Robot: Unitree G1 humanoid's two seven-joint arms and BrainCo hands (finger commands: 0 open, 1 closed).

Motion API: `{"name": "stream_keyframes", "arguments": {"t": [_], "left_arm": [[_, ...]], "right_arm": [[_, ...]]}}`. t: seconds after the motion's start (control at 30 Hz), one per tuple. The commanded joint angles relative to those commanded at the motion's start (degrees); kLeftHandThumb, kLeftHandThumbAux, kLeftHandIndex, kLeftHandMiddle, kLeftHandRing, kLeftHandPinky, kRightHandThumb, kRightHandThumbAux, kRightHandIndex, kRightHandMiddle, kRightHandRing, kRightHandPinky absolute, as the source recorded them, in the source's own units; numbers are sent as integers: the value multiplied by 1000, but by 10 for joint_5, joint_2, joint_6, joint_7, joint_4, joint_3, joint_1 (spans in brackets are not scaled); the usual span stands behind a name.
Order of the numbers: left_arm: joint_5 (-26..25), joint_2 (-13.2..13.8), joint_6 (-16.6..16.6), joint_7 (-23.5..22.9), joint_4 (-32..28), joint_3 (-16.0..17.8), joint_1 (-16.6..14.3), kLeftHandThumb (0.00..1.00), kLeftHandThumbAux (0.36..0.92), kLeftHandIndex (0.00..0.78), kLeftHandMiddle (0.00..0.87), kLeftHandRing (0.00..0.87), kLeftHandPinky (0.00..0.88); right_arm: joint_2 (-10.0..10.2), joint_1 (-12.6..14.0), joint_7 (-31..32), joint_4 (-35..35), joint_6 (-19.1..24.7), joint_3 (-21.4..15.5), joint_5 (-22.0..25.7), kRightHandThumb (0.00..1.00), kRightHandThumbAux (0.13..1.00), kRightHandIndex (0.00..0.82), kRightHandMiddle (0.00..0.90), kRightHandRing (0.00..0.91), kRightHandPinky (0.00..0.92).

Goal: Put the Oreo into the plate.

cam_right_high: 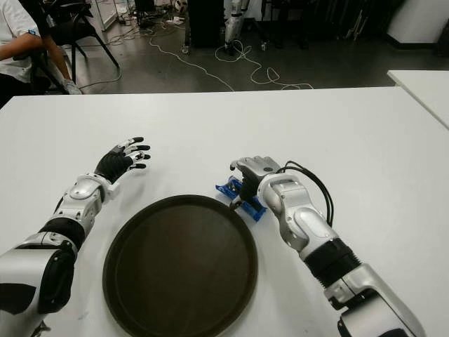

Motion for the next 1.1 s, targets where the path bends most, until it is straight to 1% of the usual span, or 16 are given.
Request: {"name": "stream_keyframes", "arguments": {"t": [0.13,0.3,0.43,0.67,0.8,1.0,1.1], "left_arm": [[-2,0,3,0,1,2,-1,0,711,138,217,236,265],[-6,-1,3,-5,0,6,-1,0,707,137,218,237,268],[-7,0,3,-8,0,7,0,0,703,136,213,234,260],[-2,3,-1,-11,1,5,0,0,670,136,214,235,264],[-2,4,-3,-11,1,4,1,0,666,136,217,237,267],[-3,4,-1,-11,1,6,1,0,682,136,217,238,274],[-1,4,1,-8,1,4,0,0,669,137,217,239,272]], "right_arm": [[-1,0,-4,0,1,1,-3,0,709,205,232,258,283],[-1,-1,-14,7,-4,0,-1,0,709,217,242,265,290],[1,-5,-13,10,-3,-1,2,0,705,206,232,257,286],[1,-13,-3,18,6,-7,5,0,703,164,202,226,239],[1,-17,-9,32,3,-8,5,0,708,160,197,218,227],[0,-18,-19,40,-2,-8,5,0,711,151,187,206,208],[-2,-20,-18,44,-7,-8,5,0,708,135,173,193,190]]}}
